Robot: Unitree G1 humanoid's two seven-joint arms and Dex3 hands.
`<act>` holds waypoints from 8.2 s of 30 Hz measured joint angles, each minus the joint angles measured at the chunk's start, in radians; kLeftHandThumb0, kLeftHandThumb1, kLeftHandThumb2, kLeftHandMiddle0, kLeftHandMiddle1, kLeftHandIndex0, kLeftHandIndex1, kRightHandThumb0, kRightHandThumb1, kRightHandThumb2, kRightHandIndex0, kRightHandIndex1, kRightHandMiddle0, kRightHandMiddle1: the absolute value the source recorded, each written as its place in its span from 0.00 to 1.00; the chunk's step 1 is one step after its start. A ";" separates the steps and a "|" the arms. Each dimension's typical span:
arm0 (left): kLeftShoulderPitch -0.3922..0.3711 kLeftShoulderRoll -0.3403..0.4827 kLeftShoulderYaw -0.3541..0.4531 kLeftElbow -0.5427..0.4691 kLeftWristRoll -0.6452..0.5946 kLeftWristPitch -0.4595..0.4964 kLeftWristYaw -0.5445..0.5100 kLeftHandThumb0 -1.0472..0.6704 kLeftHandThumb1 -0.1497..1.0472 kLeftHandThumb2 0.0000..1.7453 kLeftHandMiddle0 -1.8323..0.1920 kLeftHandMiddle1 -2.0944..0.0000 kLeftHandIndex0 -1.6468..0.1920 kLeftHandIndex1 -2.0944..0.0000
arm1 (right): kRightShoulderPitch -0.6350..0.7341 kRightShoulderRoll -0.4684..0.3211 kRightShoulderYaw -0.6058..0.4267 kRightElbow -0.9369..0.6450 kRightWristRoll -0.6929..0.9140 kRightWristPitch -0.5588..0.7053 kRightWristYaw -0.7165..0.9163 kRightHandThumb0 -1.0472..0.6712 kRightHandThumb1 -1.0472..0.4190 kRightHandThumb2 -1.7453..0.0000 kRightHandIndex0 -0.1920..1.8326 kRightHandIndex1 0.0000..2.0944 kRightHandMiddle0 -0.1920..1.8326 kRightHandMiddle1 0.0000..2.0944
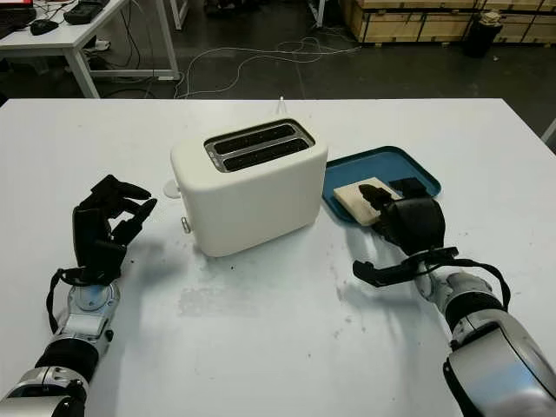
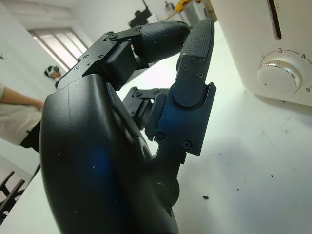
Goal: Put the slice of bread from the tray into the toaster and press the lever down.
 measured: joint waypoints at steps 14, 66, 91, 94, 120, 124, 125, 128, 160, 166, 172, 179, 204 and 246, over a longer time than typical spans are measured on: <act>0.000 0.000 0.000 -0.001 0.000 0.000 0.004 0.27 0.89 0.01 0.57 0.27 0.53 0.37 | -0.017 0.010 0.058 0.009 -0.001 0.051 0.002 0.33 0.12 0.99 0.61 0.46 0.68 0.19; 0.000 0.000 -0.001 -0.004 0.001 0.000 0.008 0.26 0.89 0.01 0.57 0.27 0.53 0.36 | -0.064 0.009 -0.004 0.006 0.002 -0.068 -0.070 0.25 0.09 0.72 0.68 0.83 0.56 0.83; 0.000 -0.001 -0.007 -0.009 0.013 0.001 0.022 0.26 0.89 0.01 0.57 0.27 0.54 0.35 | -0.484 -0.082 -0.410 -0.013 0.501 -0.365 0.628 0.27 0.09 0.81 0.62 0.83 0.52 0.83; 0.000 -0.001 -0.007 -0.009 0.012 0.001 0.021 0.26 0.89 0.01 0.57 0.27 0.54 0.36 | -0.535 -0.061 -0.458 -0.012 0.568 -0.357 0.760 0.30 0.09 0.81 0.62 0.83 0.51 0.83; -0.003 -0.002 -0.007 -0.009 0.010 0.000 0.014 0.26 0.89 0.00 0.56 0.28 0.53 0.37 | -0.675 0.212 -0.566 -0.018 0.783 -0.039 1.363 0.30 0.09 0.82 0.62 0.83 0.54 0.83; -0.004 -0.003 -0.006 -0.008 0.007 0.000 0.010 0.26 0.89 0.00 0.56 0.28 0.53 0.37 | -0.674 0.230 -0.547 -0.017 0.771 -0.013 1.361 0.29 0.09 0.81 0.62 0.83 0.54 0.83; -0.004 -0.003 -0.006 -0.009 0.007 0.000 0.010 0.26 0.89 0.00 0.56 0.28 0.52 0.37 | -0.673 0.230 -0.537 -0.017 0.758 -0.013 1.357 0.27 0.09 0.80 0.63 0.83 0.55 0.83; -0.004 -0.003 -0.007 -0.009 0.008 0.000 0.010 0.26 0.89 0.00 0.56 0.28 0.53 0.37 | -0.663 0.230 -0.510 -0.017 0.726 -0.013 1.331 0.27 0.09 0.80 0.65 0.83 0.56 0.83; -0.004 -0.006 -0.007 -0.010 0.010 0.000 0.017 0.26 0.89 0.00 0.57 0.28 0.54 0.36 | -0.600 0.193 -0.404 0.000 0.619 -0.013 1.354 0.25 0.09 0.81 0.65 0.83 0.56 0.83; -0.004 -0.006 -0.007 -0.010 0.010 0.001 0.018 0.25 0.89 0.00 0.56 0.28 0.54 0.36 | -0.602 0.176 -0.380 -0.002 0.607 -0.018 1.372 0.24 0.09 0.81 0.66 0.83 0.56 0.83; -0.004 -0.007 -0.007 -0.010 0.013 0.001 0.021 0.25 0.89 0.01 0.56 0.28 0.54 0.36 | -0.618 0.160 -0.327 -0.025 0.543 -0.084 1.368 0.25 0.09 0.82 0.64 0.83 0.54 0.83; -0.004 -0.008 -0.009 -0.013 0.022 0.009 0.041 0.25 0.89 0.01 0.57 0.27 0.55 0.35 | -0.621 0.163 -0.284 -0.040 0.506 -0.197 1.355 0.29 0.09 0.82 0.63 0.83 0.51 0.83; -0.001 -0.013 -0.012 -0.019 0.018 0.010 0.052 0.26 0.89 0.00 0.56 0.28 0.54 0.36 | -0.634 0.194 0.050 -0.101 0.105 -0.422 0.905 0.24 0.09 0.84 0.64 0.83 0.51 0.75; -0.004 -0.011 -0.013 -0.015 0.010 0.009 0.029 0.25 0.89 0.01 0.56 0.29 0.53 0.38 | -0.253 0.112 -0.441 -0.182 0.605 -0.482 0.868 0.22 0.09 0.89 0.44 0.20 0.49 0.01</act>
